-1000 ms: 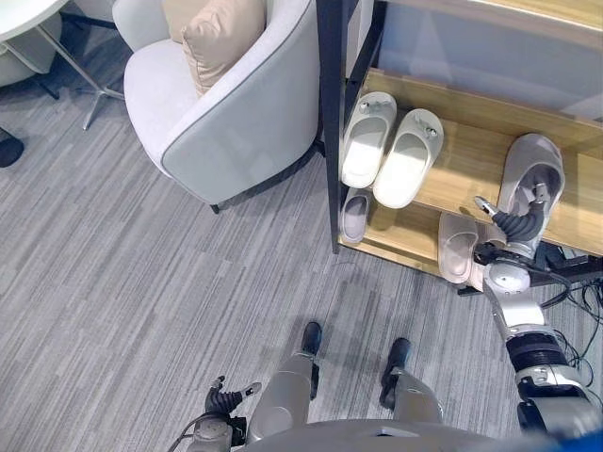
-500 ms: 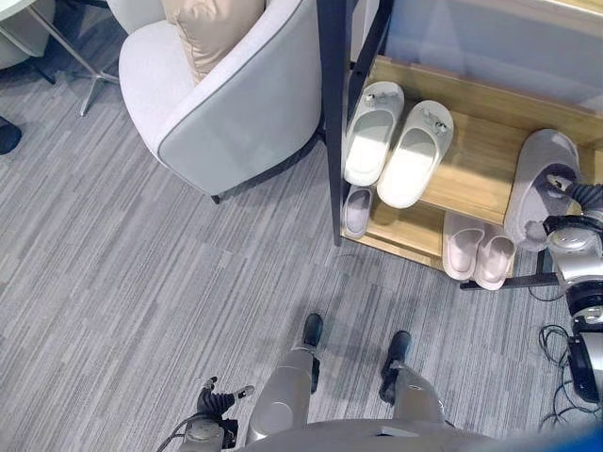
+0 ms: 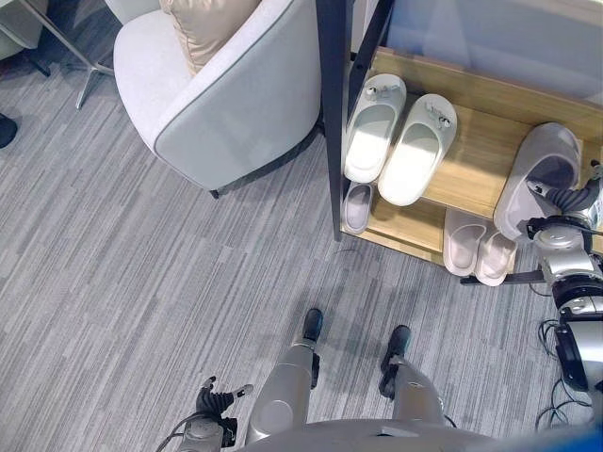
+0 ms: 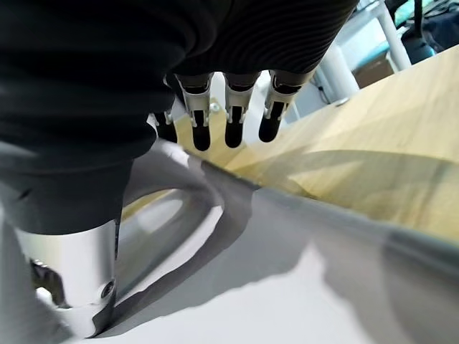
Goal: Arrange the slippers neatly on the shoe rack.
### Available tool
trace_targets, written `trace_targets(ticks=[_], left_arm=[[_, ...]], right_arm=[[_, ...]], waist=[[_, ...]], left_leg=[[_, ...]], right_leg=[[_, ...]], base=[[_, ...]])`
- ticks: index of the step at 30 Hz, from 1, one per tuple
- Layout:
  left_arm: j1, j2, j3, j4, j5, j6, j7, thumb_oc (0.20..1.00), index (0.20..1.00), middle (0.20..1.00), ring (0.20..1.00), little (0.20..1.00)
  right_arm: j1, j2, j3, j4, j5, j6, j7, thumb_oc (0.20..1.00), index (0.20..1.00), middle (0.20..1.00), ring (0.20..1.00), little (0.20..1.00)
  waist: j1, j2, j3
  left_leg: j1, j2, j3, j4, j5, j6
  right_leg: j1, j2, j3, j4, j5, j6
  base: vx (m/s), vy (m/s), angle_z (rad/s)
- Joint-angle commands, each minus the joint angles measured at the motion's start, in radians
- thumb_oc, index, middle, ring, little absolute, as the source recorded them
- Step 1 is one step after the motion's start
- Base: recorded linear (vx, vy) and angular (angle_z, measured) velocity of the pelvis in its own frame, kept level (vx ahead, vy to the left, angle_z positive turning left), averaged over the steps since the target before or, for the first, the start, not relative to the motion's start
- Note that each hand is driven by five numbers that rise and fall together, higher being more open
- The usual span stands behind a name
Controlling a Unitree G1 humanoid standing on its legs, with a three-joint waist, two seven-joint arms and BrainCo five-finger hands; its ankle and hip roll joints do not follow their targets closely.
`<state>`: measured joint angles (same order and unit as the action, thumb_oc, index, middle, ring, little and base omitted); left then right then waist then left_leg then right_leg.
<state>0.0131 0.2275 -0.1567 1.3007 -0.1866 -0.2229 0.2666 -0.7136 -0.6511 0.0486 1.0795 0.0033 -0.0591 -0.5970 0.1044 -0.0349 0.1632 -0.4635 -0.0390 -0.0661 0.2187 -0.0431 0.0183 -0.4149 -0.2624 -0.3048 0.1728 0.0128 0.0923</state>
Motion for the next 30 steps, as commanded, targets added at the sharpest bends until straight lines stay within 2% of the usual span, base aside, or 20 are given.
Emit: trace_targets(ticks=[1, 7, 8, 9, 10, 11, 18, 20, 21, 24, 25, 27, 28, 29, 30], left_arm=[[-0.003, 0.017, 0.006, 0.056, -0.037, -0.007, -0.008, 1.000, 1.000, 1.000, 1.000, 1.000], [-0.008, 0.018, 0.000, 0.060, -0.034, -0.007, -0.011, 1.000, 1.000, 1.000, 1.000, 1.000], [-0.007, 0.018, -0.001, 0.062, -0.035, -0.007, -0.011, 1.000, 1.000, 1.000, 1.000, 1.000], [-0.008, 0.017, -0.002, 0.063, -0.036, -0.007, -0.013, 1.000, 1.000, 1.000, 1.000, 1.000], [-0.008, 0.017, -0.002, 0.063, -0.036, -0.007, -0.013, 1.000, 1.000, 1.000, 1.000, 1.000], [-0.007, 0.019, -0.002, 0.063, -0.035, -0.006, -0.014, 1.000, 1.000, 1.000, 1.000, 1.000], [-0.022, 0.019, -0.011, 0.056, -0.025, -0.007, -0.017, 1.000, 1.000, 1.000, 1.000, 1.000], [-0.024, 0.018, 0.001, 0.054, -0.030, -0.006, -0.019, 1.000, 1.000, 1.000, 1.000, 1.000], [-0.021, 0.018, 0.011, 0.054, -0.030, -0.003, -0.018, 1.000, 1.000, 1.000, 1.000, 1.000], [-0.022, 0.002, 0.035, 0.046, -0.019, 0.001, -0.012, 1.000, 1.000, 1.000, 1.000, 1.000], [-0.022, -0.003, 0.056, 0.040, -0.008, 0.002, -0.007, 1.000, 1.000, 1.000, 1.000, 1.000], [-0.025, -0.004, 0.064, 0.035, 0.002, 0.001, -0.006, 1.000, 1.000, 1.000, 1.000, 1.000], [-0.025, -0.005, 0.076, 0.020, 0.018, -0.001, -0.005, 1.000, 1.000, 1.000, 1.000, 1.000], [-0.029, -0.009, 0.085, 0.007, 0.013, -0.001, -0.007, 1.000, 1.000, 1.000, 1.000, 1.000], [-0.028, -0.014, 0.093, 0.001, 0.007, -0.003, -0.007, 1.000, 1.000, 1.000, 1.000, 1.000]], right_arm=[[-0.026, -0.101, 0.033, 0.010, -0.006, -0.010, -0.004, 1.000, 1.000, 1.000, 1.000, 1.000], [-0.081, -0.123, 0.081, 0.053, -0.035, 0.006, 0.011, 1.000, 1.000, 1.000, 1.000, 1.000], [-0.094, -0.121, 0.095, 0.059, -0.043, 0.009, 0.012, 0.642, 0.642, 0.642, 0.642, 0.642], [-0.096, -0.117, 0.100, 0.070, -0.045, 0.009, 0.017, 0.542, 0.542, 0.542, 0.542, 0.542], [-0.097, -0.117, 0.101, 0.071, -0.045, 0.009, 0.017, 0.498, 0.498, 0.498, 0.498, 0.498], [-0.105, -0.110, 0.114, 0.094, -0.050, 0.011, 0.025, 0.200, 0.200, 0.200, 0.200, 0.200], [-0.084, -0.116, 0.133, 0.121, -0.094, 0.013, 0.029, 0.200, 0.200, 0.200, 0.200, 0.200], [-0.070, -0.130, 0.145, 0.027, -0.124, 0.012, 0.032, 0.200, 0.200, 0.200, 0.200, 0.200], [-0.055, -0.155, 0.140, -0.089, -0.159, 0.013, 0.016, 0.200, 0.200, 0.200, 0.200, 0.200], [0.083, -0.144, 0.079, -0.324, -0.249, 0.003, -0.032, 0.200, 0.200, 0.200, 0.200, 0.200], [0.206, -0.147, 0.014, -0.488, -0.323, -0.004, -0.044, 0.200, 0.200, 0.200, 0.200, 0.200], [0.246, -0.148, -0.009, -0.526, -0.344, -0.012, -0.051, 0.200, 0.200, 0.200, 0.200, 0.200], [0.387, -0.139, -0.103, -0.744, -0.428, -0.025, -0.047, 0.200, 0.200, 0.200, 0.200, 0.200], [0.461, -0.128, -0.144, -0.864, -0.470, -0.041, -0.031, 0.200, 0.200, 0.200, 0.200, 0.200], [0.490, -0.124, -0.157, -0.907, -0.488, -0.046, -0.025, 0.200, 0.200, 0.200, 0.200, 0.200]], waist=[[0.025, 0.020, -0.005], [0.026, 0.019, -0.005], [0.027, 0.019, -0.006], [0.028, 0.019, -0.007], [0.028, 0.019, -0.006], [0.030, 0.018, -0.007], [0.030, 0.010, -0.007], [0.024, 0.008, -0.003], [0.017, 0.006, -0.001], [0.003, 0.010, 0.004], [-0.002, 0.011, 0.006], [-0.005, 0.011, 0.010], [-0.010, 0.005, 0.021], [-0.016, 0.003, 0.040], [-0.020, 0.001, 0.049]], left_leg=[[0.063, 0.007, -0.035, -0.090, -0.025, -0.028], [0.070, 0.007, -0.038, -0.133, -0.005, -0.029], [0.075, 0.007, -0.037, -0.139, -0.003, -0.029], [0.077, 0.006, -0.039, -0.141, -0.002, -0.029], [0.077, 0.006, -0.039, -0.142, -0.002, -0.029], [0.078, 0.005, -0.040, -0.137, -0.003, -0.029], [0.072, 0.003, -0.039, -0.122, -0.008, -0.029], [0.073, 0.003, -0.035, -0.124, -0.007, -0.029], [0.073, 0.004, -0.032, -0.123, -0.007, -0.030], [0.075, 0.004, -0.025, -0.120, -0.012, -0.029], [0.073, 0.003, -0.025, -0.103, -0.021, -0.027], [0.070, 0.002, -0.025, -0.088, -0.026, -0.028], [0.048, 0.001, -0.026, -0.008, -0.062, -0.026], [0.020, 0.004, -0.018, 0.044, -0.060, -0.018], [0.013, 0.008, -0.021, 0.091, -0.098, -0.022]], right_leg=[[0.040, 0.006, -0.007, 0.135, -0.097, 0.020], [0.039, 0.007, -0.014, 0.113, -0.084, 0.026], [0.041, 0.008, -0.014, 0.107, -0.083, 0.026], [0.044, 0.008, -0.014, 0.105, -0.081, 0.026], [0.044, 0.009, -0.014, 0.104, -0.081, 0.026], [0.047, 0.009, -0.015, 0.103, -0.077, 0.026], [0.051, 0.005, -0.015, 0.103, -0.074, 0.025], [0.047, 0.005, -0.011, 0.107, -0.074, 0.025], [0.045, 0.003, -0.009, 0.110, -0.075, 0.026], [0.047, 0.003, -0.005, 0.112, -0.080, 0.026], [0.048, 0.000, -0.005, 0.123, -0.085, 0.025], [0.048, -0.001, -0.004, 0.130, -0.090, 0.025], [0.042, -0.006, 0.004, 0.179, -0.113, 0.019], [0.028, -0.009, 0.008, 0.203, -0.109, 0.005], [0.028, -0.004, 0.027, 0.232, -0.141, 0.007]], base=[[0.00, 0.000, 0.00], [0.00, 0.000, 0.00], [0.00, 0.000, 0.00], [0.00, 0.000, 0.00], [0.00, 0.000, 0.00], [0.00, 0.000, 0.00], [0.00, 0.001, 0.00], [-0.05, 0.020, 0.00], [-0.05, 0.030, -0.02], [-0.04, 0.018, -0.07], [-0.04, -0.009, 0.03], [-0.06, -0.024, -0.01], [-0.18, -0.015, -0.08], [-0.13, -0.044, 0.00], [-0.15, -0.005, -0.22]])
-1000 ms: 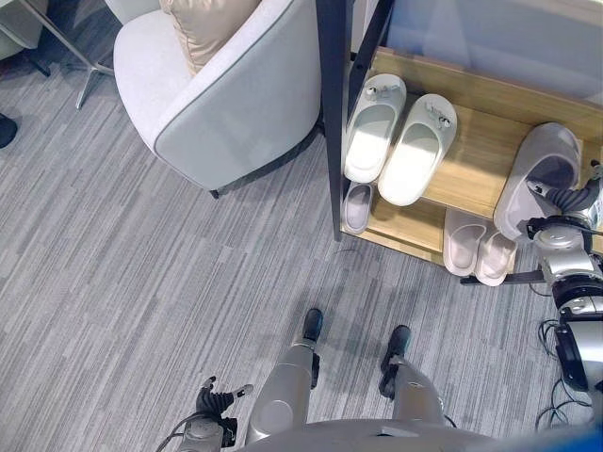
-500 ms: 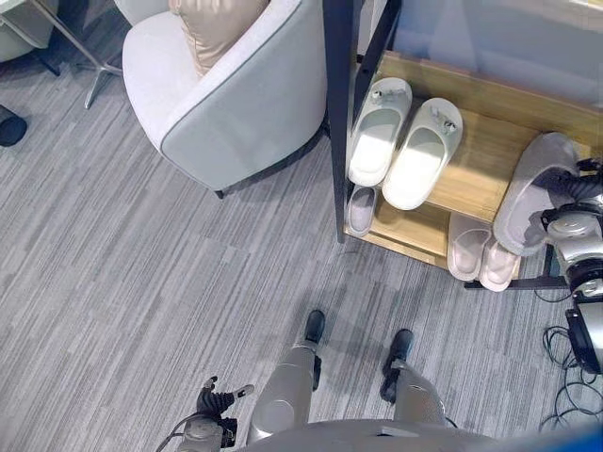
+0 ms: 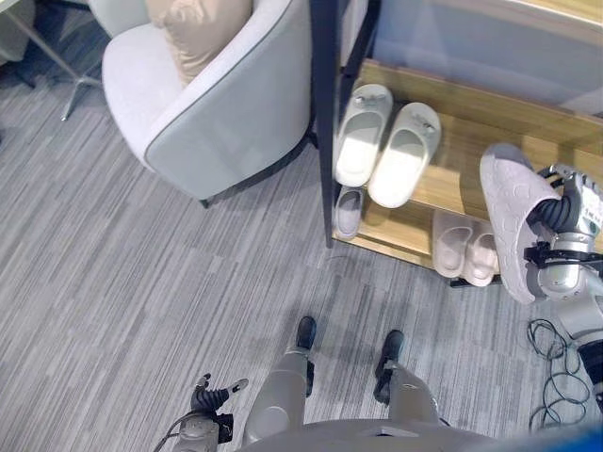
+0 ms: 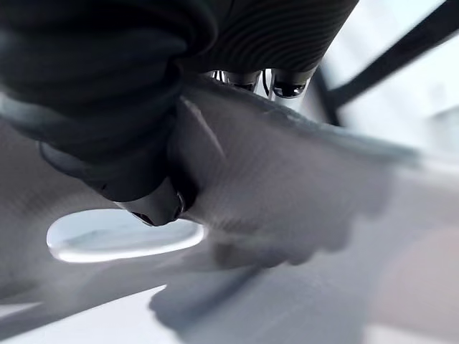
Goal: Arrange the slippers neatly on the shoe rack.
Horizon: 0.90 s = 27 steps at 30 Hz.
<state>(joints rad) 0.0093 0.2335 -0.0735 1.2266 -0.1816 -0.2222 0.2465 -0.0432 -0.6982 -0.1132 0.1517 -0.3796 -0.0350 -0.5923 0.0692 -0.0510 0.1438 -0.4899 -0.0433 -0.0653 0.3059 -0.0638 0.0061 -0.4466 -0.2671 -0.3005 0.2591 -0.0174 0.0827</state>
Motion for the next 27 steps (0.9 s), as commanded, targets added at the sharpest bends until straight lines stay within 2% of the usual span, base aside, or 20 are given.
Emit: trace_targets(ticks=[1, 2, 4, 6, 7, 9, 10, 12, 14, 18, 20, 21, 22, 23, 25, 27], left_arm=[[-0.030, -0.030, 0.021, 0.065, -0.020, -0.012, 0.012, 1.000, 1.000, 1.000, 1.000, 1.000], [-0.032, -0.033, 0.018, 0.059, -0.024, -0.015, 0.012, 1.000, 1.000, 1.000, 1.000, 1.000], [-0.046, -0.043, 0.026, 0.020, -0.061, -0.035, 0.017, 1.000, 1.000, 1.000, 1.000, 1.000], [-0.053, -0.043, 0.032, 0.005, -0.088, -0.041, 0.020, 1.000, 1.000, 1.000, 1.000, 1.000], [-0.066, -0.043, 0.031, -0.007, -0.124, -0.053, 0.029, 1.000, 1.000, 1.000, 1.000, 1.000], [-0.091, -0.043, 0.042, -0.018, -0.178, -0.064, 0.030, 1.000, 1.000, 1.000, 1.000, 1.000], [-0.129, -0.049, 0.064, -0.034, -0.253, -0.079, 0.032, 1.000, 1.000, 1.000, 1.000, 1.000], [-0.147, -0.050, 0.069, -0.031, -0.280, -0.089, 0.036, 1.000, 1.000, 1.000, 1.000, 1.000], [-0.197, -0.045, 0.061, -0.073, -0.332, -0.122, 0.069, 1.000, 1.000, 1.000, 1.000, 1.000], [-0.213, -0.043, 0.025, -0.144, -0.348, -0.155, 0.100, 1.000, 1.000, 1.000, 1.000, 1.000], [-0.216, -0.037, -0.002, -0.224, -0.393, -0.182, 0.124, 1.000, 1.000, 1.000, 1.000, 1.000], [-0.217, -0.037, -0.003, -0.241, -0.403, -0.187, 0.134, 1.000, 1.000, 1.000, 1.000, 1.000], [-0.213, -0.039, -0.007, -0.260, -0.426, -0.194, 0.136, 1.000, 1.000, 1.000, 1.000, 1.000], [-0.211, -0.040, -0.009, -0.266, -0.434, -0.194, 0.139, 1.000, 1.000, 1.000, 1.000, 1.000], [-0.208, -0.038, -0.020, -0.286, -0.440, -0.199, 0.148, 1.000, 1.000, 1.000, 1.000, 1.000], [-0.203, -0.028, -0.042, -0.298, -0.444, -0.197, 0.150, 1.000, 1.000, 1.000, 1.000, 1.000]], right_arm=[[-0.122, -0.047, -0.015, -0.035, -0.114, -0.090, -0.020, 0.200, 0.200, 0.200, 0.200, 0.200], [-0.083, -0.025, -0.032, -0.062, -0.112, -0.099, -0.012, 0.200, 0.200, 0.200, 0.200, 0.200], [0.041, 0.046, -0.071, -0.125, -0.159, -0.110, -0.032, 0.200, 0.200, 0.200, 0.200, 0.200], [0.057, 0.073, -0.065, -0.143, -0.158, -0.115, -0.041, 0.200, 0.200, 0.200, 0.200, 0.200], [0.046, 0.084, -0.038, -0.147, -0.140, -0.127, -0.048, 0.200, 0.200, 0.200, 0.200, 0.200], [0.008, 0.078, 0.002, -0.157, -0.122, -0.139, -0.050, 0.200, 0.200, 0.200, 0.200, 0.200], [-0.037, 0.046, 0.059, -0.220, -0.146, -0.153, -0.041, 0.200, 0.200, 0.200, 0.200, 0.200], [-0.057, 0.031, 0.082, -0.236, -0.158, -0.158, -0.041, 0.200, 0.200, 0.200, 0.200, 0.200], [-0.130, -0.014, 0.145, -0.286, -0.166, -0.167, -0.043, 0.200, 0.200, 0.200, 0.200, 0.200], [-0.213, -0.026, 0.188, -0.297, -0.111, -0.189, -0.040, 0.200, 0.200, 0.200, 0.200, 0.200], [-0.320, -0.008, 0.237, -0.296, -0.020, -0.215, -0.039, 0.200, 0.200, 0.200, 0.200, 0.200], [-0.335, -0.009, 0.248, -0.283, -0.012, -0.213, -0.041, 0.200, 0.200, 0.200, 0.200, 0.200], [-0.378, 0.000, 0.270, -0.260, -0.002, -0.213, -0.045, 0.200, 0.200, 0.200, 0.200, 0.200], [-0.388, 0.004, 0.274, -0.259, -0.004, -0.211, -0.047, 0.200, 0.200, 0.200, 0.200, 0.200], [-0.445, 0.017, 0.289, -0.238, -0.007, -0.203, -0.046, 0.200, 0.200, 0.200, 0.200, 0.200], [-0.540, 0.013, 0.315, -0.174, 0.029, -0.194, -0.048, 0.200, 0.200, 0.200, 0.200, 0.200]], waist=[[0.004, 0.020, 0.088], [-0.001, 0.020, 0.091], [-0.030, 0.029, 0.115], [-0.036, 0.028, 0.119], [-0.044, 0.029, 0.135], [-0.048, 0.029, 0.151], [-0.051, 0.030, 0.163], [-0.053, 0.031, 0.156], [-0.051, 0.041, 0.159], [-0.045, 0.053, 0.145], [-0.032, 0.069, 0.141], [-0.028, 0.072, 0.138], [-0.022, 0.073, 0.131], [-0.018, 0.076, 0.135], [-0.003, 0.085, 0.141], [0.012, 0.082, 0.165]], left_leg=[[0.007, 0.016, -0.015, 0.053, -0.092, -0.003], [-0.018, 0.019, -0.010, 0.089, -0.105, -0.001], [-0.103, 0.027, -0.024, 0.230, -0.154, 0.009], [-0.139, 0.035, -0.024, 0.291, -0.179, 0.011], [-0.182, 0.044, -0.027, 0.367, -0.202, 0.016], [-0.250, 0.050, -0.034, 0.469, -0.237, 0.020], [-0.364, 0.057, -0.035, 0.622, -0.287, 0.025], [-0.423, 0.055, -0.031, 0.682, -0.313, 0.026], [-0.582, 0.051, -0.041, 0.863, -0.373, 0.035], [-0.723, 0.040, -0.048, 1.004, -0.412, 0.047], [-0.859, 0.020, -0.047, 1.152, -0.444, 0.059], [-0.892, 0.018, -0.044, 1.191, -0.451, 0.060], [-0.960, 0.009, -0.042, 1.282, -0.480, 0.063], [-0.975, 0.005, -0.044, 1.312, -0.485, 0.066], [-1.062, -0.004, -0.048, 1.464, -0.527, 0.070], [-1.080, -0.013, -0.053, 1.549, -0.556, 0.063]], right_leg=[[0.025, 0.004, 0.040, 0.187, -0.115, 0.013], [0.003, 0.006, 0.050, 0.209, -0.128, 0.006], [-0.087, 0.010, 0.070, 0.357, -0.182, -0.015], [-0.128, 0.015, 0.085, 0.420, -0.223, -0.027], [-0.173, 0.022, 0.097, 0.493, -0.257, -0.042], [-0.239, 0.023, 0.106, 0.578, -0.306, -0.065], [-0.346, 0.019, 0.132, 0.707, -0.378, -0.101], [-0.408, 0.018, 0.141, 0.767, -0.408, -0.110], [-0.567, 0.001, 0.169, 0.956, -0.486, -0.139], [-0.716, -0.020, 0.201, 1.115, -0.527, -0.152], [-0.854, -0.025, 0.232, 1.274, -0.562, -0.169], [-0.885, -0.031, 0.238, 1.315, -0.572, -0.173], [-0.960, -0.038, 0.257, 1.407, -0.599, -0.178], [-0.975, -0.038, 0.262, 1.440, -0.605, -0.182], [-1.058, -0.039, 0.304, 1.592, -0.642, -0.192], [-1.084, -0.037, 0.347, 1.697, -0.660, -0.194]], base=[[-0.07, -0.026, -0.34], [-0.21, -0.015, -0.45], [-0.19, -0.028, -0.10], [-0.10, -0.041, 0.02], [-0.12, -0.066, -0.11], [-0.13, -0.089, -0.16], [-0.12, -0.088, -0.20], [-0.07, -0.053, -0.10], [-0.08, -0.049, -0.03], [-0.03, 0.012, 0.08], [0.00, 0.051, 0.09], [0.07, 0.044, 0.04], [0.09, 0.029, 0.07], [0.14, 0.020, 0.08], [0.15, 0.004, 0.03], [0.14, 0.012, -0.02]])
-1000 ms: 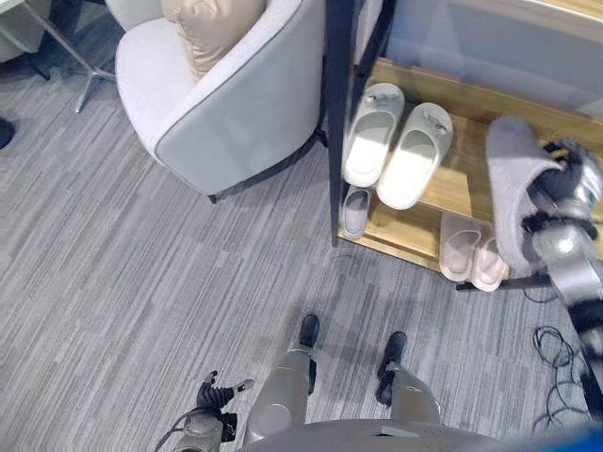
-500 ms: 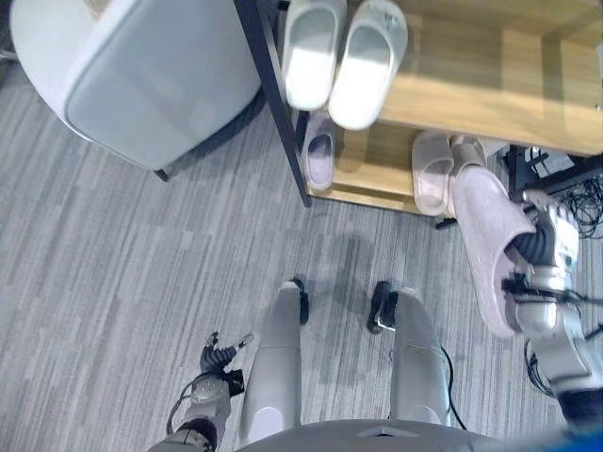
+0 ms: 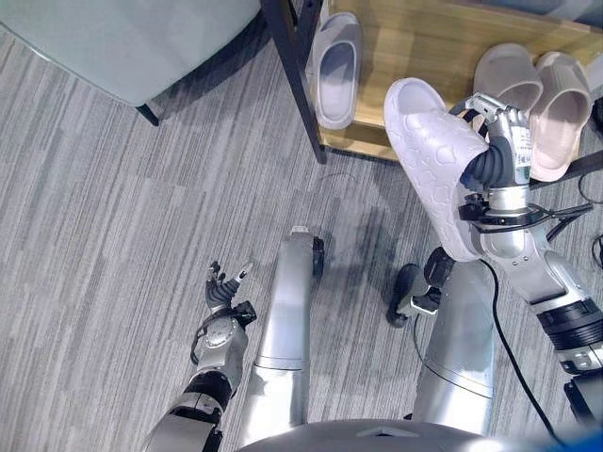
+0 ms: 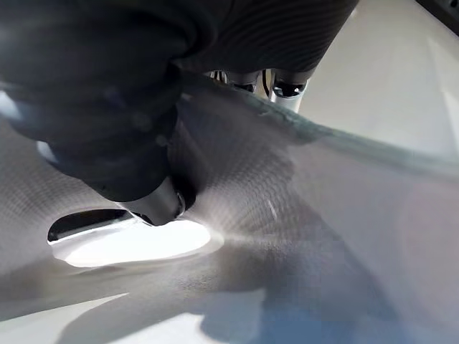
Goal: Arrange the slippers neatly on the shoe rack.
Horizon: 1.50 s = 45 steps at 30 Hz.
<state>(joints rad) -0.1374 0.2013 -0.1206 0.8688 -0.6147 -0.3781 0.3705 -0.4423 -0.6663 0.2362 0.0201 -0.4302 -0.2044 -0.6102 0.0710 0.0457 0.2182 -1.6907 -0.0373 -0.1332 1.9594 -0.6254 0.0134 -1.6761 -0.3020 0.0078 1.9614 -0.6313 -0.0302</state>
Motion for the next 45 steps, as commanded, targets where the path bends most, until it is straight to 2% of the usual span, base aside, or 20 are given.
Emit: trace_targets(ticks=[1, 5, 6, 7, 9, 11, 16, 26, 30, 39, 40, 42, 45], left_arm=[[-0.052, 0.011, 0.000, 0.047, -0.014, -0.045, 0.028, 1.000, 1.000, 1.000, 1.000, 1.000], [-0.040, 0.036, -0.032, 0.016, -0.013, -0.048, 0.030, 1.000, 1.000, 1.000, 1.000, 1.000], [-0.028, 0.051, -0.042, 0.013, -0.020, -0.045, 0.027, 1.000, 1.000, 1.000, 1.000, 1.000], [-0.029, 0.051, -0.041, 0.013, -0.020, -0.045, 0.027, 1.000, 1.000, 1.000, 1.000, 1.000], [-0.008, 0.069, -0.058, 0.012, -0.035, -0.046, 0.023, 1.000, 1.000, 1.000, 1.000, 1.000], [0.012, 0.081, -0.071, -0.003, -0.061, -0.046, 0.016, 1.000, 1.000, 1.000, 1.000, 1.000], [0.059, 0.117, -0.101, -0.039, -0.077, -0.052, 0.008, 1.000, 1.000, 1.000, 1.000, 1.000], [0.085, 0.163, -0.144, -0.075, -0.068, -0.054, -0.011, 1.000, 1.000, 1.000, 1.000, 1.000], [0.110, 0.184, -0.143, -0.089, -0.073, -0.059, -0.032, 1.000, 1.000, 1.000, 1.000, 1.000], [0.119, 0.218, -0.190, -0.143, -0.022, -0.069, -0.027, 1.000, 1.000, 1.000, 1.000, 1.000], [0.122, 0.218, -0.205, -0.150, -0.011, -0.069, -0.032, 1.000, 1.000, 1.000, 1.000, 1.000], [0.121, 0.216, -0.211, -0.132, -0.008, -0.067, -0.031, 1.000, 1.000, 1.000, 1.000, 1.000], [0.142, 0.165, -0.175, -0.104, -0.159, -0.054, -0.077, 1.000, 1.000, 1.000, 1.000, 1.000]], right_arm=[[-0.176, -0.027, -0.030, -0.014, 0.082, -0.014, -0.035, 0.200, 0.200, 0.200, 0.200, 0.200], [-0.362, -0.047, 0.003, 0.101, 0.127, 0.009, -0.074, 0.200, 0.200, 0.200, 0.200, 0.200], [-0.476, -0.061, 0.045, 0.219, 0.157, 0.028, -0.082, 0.200, 0.200, 0.200, 0.200, 0.200], [-0.479, -0.061, 0.046, 0.221, 0.157, 0.027, -0.083, 0.200, 0.200, 0.200, 0.200, 0.200], [-0.636, -0.079, 0.128, 0.430, 0.225, 0.050, -0.079, 0.200, 0.200, 0.200, 0.200, 0.200], [-0.717, -0.096, 0.185, 0.562, 0.271, 0.070, -0.061, 0.200, 0.200, 0.200, 0.200, 0.200], [-0.867, -0.071, 0.297, 0.846, 0.367, 0.083, -0.037, 0.200, 0.200, 0.200, 0.200, 0.200], [-1.012, -0.038, 0.340, 1.136, 0.500, 0.076, -0.026, 0.200, 0.200, 0.200, 0.200, 0.200], [-1.043, -0.067, 0.361, 1.195, 0.543, 0.070, 0.004, 0.200, 0.200, 0.200, 0.200, 0.200], [-1.082, -0.082, 0.418, 1.248, 0.536, 0.066, 0.016, 0.200, 0.200, 0.200, 0.200, 0.200], [-1.076, -0.084, 0.404, 1.278, 0.547, 0.064, 0.015, 1.000, 1.000, 1.000, 1.000, 1.000], [-1.081, -0.075, 0.373, 1.309, 0.615, 0.054, 0.024, 1.000, 1.000, 1.000, 1.000, 1.000], [-1.086, -0.071, 0.372, 1.326, 0.647, 0.062, 0.042, 1.000, 1.000, 1.000, 1.000, 1.000]], waist=[[0.014, -0.015, 0.108], [0.036, -0.017, 0.164], [0.054, -0.017, 0.191], [0.053, -0.018, 0.194], [0.075, -0.015, 0.227], [0.088, -0.014, 0.251], [0.112, -0.008, 0.300], [0.161, 0.009, 0.302], [0.189, 0.009, 0.302], [0.202, 0.020, 0.302], [0.201, 0.022, 0.302], [0.202, 0.024, 0.302], [0.204, 0.027, 0.302]], left_leg=[[0.121, -0.022, 0.016, -0.080, -0.004, 0.054], [0.121, -0.030, 0.014, 0.001, -0.028, 0.053], [0.121, -0.033, 0.012, 0.064, -0.050, 0.055], [0.121, -0.033, 0.014, 0.066, -0.050, 0.055], [0.121, -0.031, 0.010, 0.140, -0.080, 0.059], [0.121, -0.034, 0.009, 0.177, -0.095, 0.060], [0.121, -0.031, 0.012, 0.268, -0.140, 0.055], [0.121, -0.032, 0.013, 0.254, -0.150, 0.051], [0.121, -0.037, 0.014, 0.238, -0.150, 0.050], [0.121, -0.033, 0.018, 0.224, -0.163, 0.049], [0.121, -0.034, 0.022, 0.219, -0.163, 0.048], [0.121, -0.035, 0.026, 0.220, -0.163, 0.044], [0.121, -0.040, 0.028, 0.212, -0.158, 0.042]], right_leg=[[0.142, -0.004, 0.057, 0.024, -0.051, -0.084], [0.132, 0.005, 0.120, 0.137, -0.060, -0.088], [0.131, 0.006, 0.147, 0.202, -0.070, -0.091], [0.130, 0.006, 0.149, 0.204, -0.071, -0.091], [0.130, 0.015, 0.180, 0.276, -0.083, -0.094], [0.135, 0.014, 0.199, 0.310, -0.087, -0.095], [0.148, 0.013, 0.235, 0.382, -0.099, -0.096], [0.169, -0.015, 0.224, 0.354, -0.083, -0.087], [0.185, -0.029, 0.216, 0.329, -0.074, -0.085], [0.188, -0.031, 0.207, 0.305, -0.066, -0.095], [0.191, -0.033, 0.210, 0.305, -0.066, -0.095], [0.193, -0.034, 0.212, 0.307, -0.069, -0.098], [0.194, -0.037, 0.208, 0.307, -0.074, -0.107]], base=[[0.09, 0.014, 0.04], [0.04, 0.038, 0.07], [0.06, 0.039, 0.03], [0.06, 0.044, 0.02], [0.04, 0.044, 0.02], [0.01, 0.042, -0.03], [-0.01, 0.044, 0.01], [-0.01, 0.045, 0.02], [0.01, 0.025, 0.09], [0.00, 0.030, 0.02], [0.00, 0.000, 0.00], [0.00, 0.000, 0.00], [0.00, 0.000, 0.00]])
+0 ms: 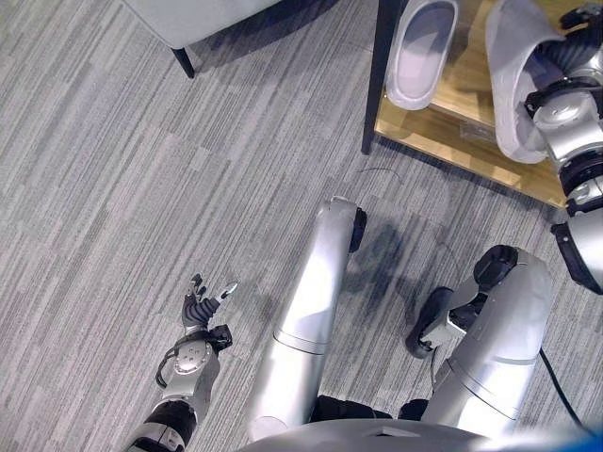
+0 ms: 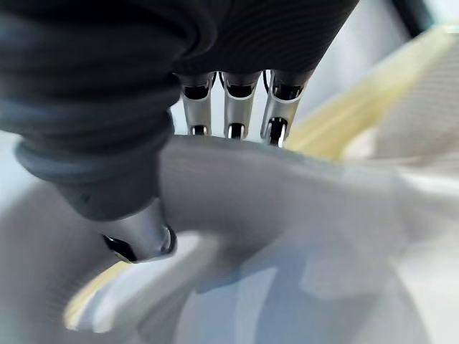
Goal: Arrange the slippers neatly on the shoe rack.
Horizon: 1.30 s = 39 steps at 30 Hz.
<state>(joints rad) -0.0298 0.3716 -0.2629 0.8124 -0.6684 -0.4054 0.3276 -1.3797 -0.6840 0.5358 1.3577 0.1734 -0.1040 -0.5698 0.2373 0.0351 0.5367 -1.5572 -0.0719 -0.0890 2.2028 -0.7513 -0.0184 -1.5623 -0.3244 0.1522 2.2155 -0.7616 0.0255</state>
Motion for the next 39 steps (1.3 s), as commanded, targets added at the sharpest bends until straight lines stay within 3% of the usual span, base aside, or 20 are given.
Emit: trace_targets(ticks=[1, 10, 18, 33, 39], left_arm=[[0.044, -0.010, -0.033, -0.051, -0.104, -0.029, -0.031, 1.000, 1.000, 1.000, 1.000, 1.000], [0.048, -0.018, -0.067, -0.002, -0.078, -0.013, -0.044, 1.000, 1.000, 1.000, 1.000, 1.000], [0.041, -0.026, -0.086, -0.012, -0.058, -0.004, -0.037, 1.000, 1.000, 1.000, 1.000, 1.000], [0.006, -0.070, -0.064, 0.029, 0.021, 0.015, -0.024, 1.000, 1.000, 1.000, 1.000, 1.000], [-0.019, -0.071, -0.079, 0.022, 0.037, 0.015, -0.012, 1.000, 1.000, 1.000, 1.000, 1.000]], right_arm=[[-0.150, -0.053, 0.074, -0.005, 0.043, -0.037, 0.006, 1.000, 1.000, 1.000, 1.000, 1.000], [-0.136, -0.032, 0.044, 0.018, 0.092, -0.055, 0.001, 1.000, 1.000, 1.000, 1.000, 1.000], [-0.066, 0.004, -0.019, -0.101, 0.157, -0.089, -0.023, 1.000, 1.000, 1.000, 1.000, 1.000], [0.255, 0.034, -0.162, -0.521, 0.011, -0.127, -0.056, 1.000, 1.000, 1.000, 1.000, 1.000], [0.314, 0.079, -0.176, -0.619, 0.048, -0.156, -0.034, 1.000, 1.000, 1.000, 1.000, 1.000]], waist=[[0.037, 0.038, -0.017], [0.031, 0.040, -0.017], [0.006, 0.031, -0.017], [-0.063, -0.011, -0.017], [-0.082, -0.024, -0.017]], left_leg=[[-0.013, -0.008, -0.015, -0.031, -0.033, 0.073], [-0.013, -0.007, -0.006, -0.028, -0.034, 0.063], [-0.013, -0.001, 0.002, -0.022, -0.032, 0.060], [-0.013, 0.008, -0.003, 0.049, -0.039, 0.050], [-0.013, 0.013, -0.001, 0.048, -0.036, 0.051]], right_leg=[[0.082, -0.014, 0.066, 0.055, 0.058, -0.163], [0.075, -0.010, 0.076, 0.079, 0.055, -0.168], [0.071, 0.000, 0.084, 0.082, 0.058, -0.166], [0.056, 0.045, 0.092, 0.139, 0.054, -0.147], [0.044, 0.064, 0.103, 0.144, 0.058, -0.150]], base=[[-0.01, -0.003, 0.04], [-0.01, 0.005, 0.03], [-0.03, 0.007, -0.01], [-0.04, -0.001, -0.10], [-0.04, -0.026, -0.03]])
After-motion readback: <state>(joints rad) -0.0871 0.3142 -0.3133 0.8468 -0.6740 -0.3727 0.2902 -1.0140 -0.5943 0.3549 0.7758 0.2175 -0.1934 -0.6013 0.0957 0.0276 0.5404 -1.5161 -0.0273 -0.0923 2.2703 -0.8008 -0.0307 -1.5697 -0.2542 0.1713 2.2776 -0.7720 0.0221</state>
